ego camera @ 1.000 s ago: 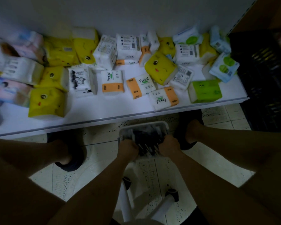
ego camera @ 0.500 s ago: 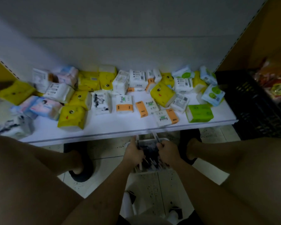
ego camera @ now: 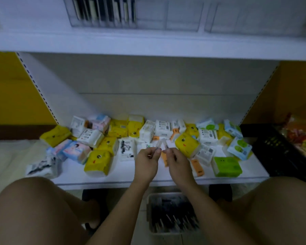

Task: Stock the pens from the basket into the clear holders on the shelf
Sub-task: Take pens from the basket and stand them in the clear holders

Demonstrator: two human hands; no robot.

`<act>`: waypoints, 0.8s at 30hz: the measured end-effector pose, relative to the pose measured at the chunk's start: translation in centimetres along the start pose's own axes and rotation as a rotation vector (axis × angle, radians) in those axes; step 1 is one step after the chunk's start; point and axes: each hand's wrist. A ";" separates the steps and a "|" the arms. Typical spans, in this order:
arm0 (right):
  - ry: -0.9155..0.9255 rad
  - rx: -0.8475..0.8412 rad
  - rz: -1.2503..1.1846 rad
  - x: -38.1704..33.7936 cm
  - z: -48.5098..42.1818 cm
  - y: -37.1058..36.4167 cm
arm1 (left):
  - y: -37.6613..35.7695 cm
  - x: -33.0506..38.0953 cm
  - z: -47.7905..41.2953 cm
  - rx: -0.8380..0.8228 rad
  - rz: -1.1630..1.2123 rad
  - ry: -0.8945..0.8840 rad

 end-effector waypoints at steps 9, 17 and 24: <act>0.229 0.101 -0.353 -9.9 -0.7 6.5 | 2.1 12.0 -1.7 -0.068 0.158 -0.245; 0.456 0.310 -0.291 -16.7 -1.1 13.1 | 4.0 21.8 -1.7 -0.124 0.231 -0.437; 0.556 0.356 -0.317 -22.9 -2.8 16.9 | 5.2 29.8 -2.1 -0.137 0.209 -0.551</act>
Point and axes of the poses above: each hand's wrist, its own z-axis away from the middle knuckle, its own y-axis out of the back of the hand, x = y × z, and after that the axes turned 11 degrees about z, right-handed
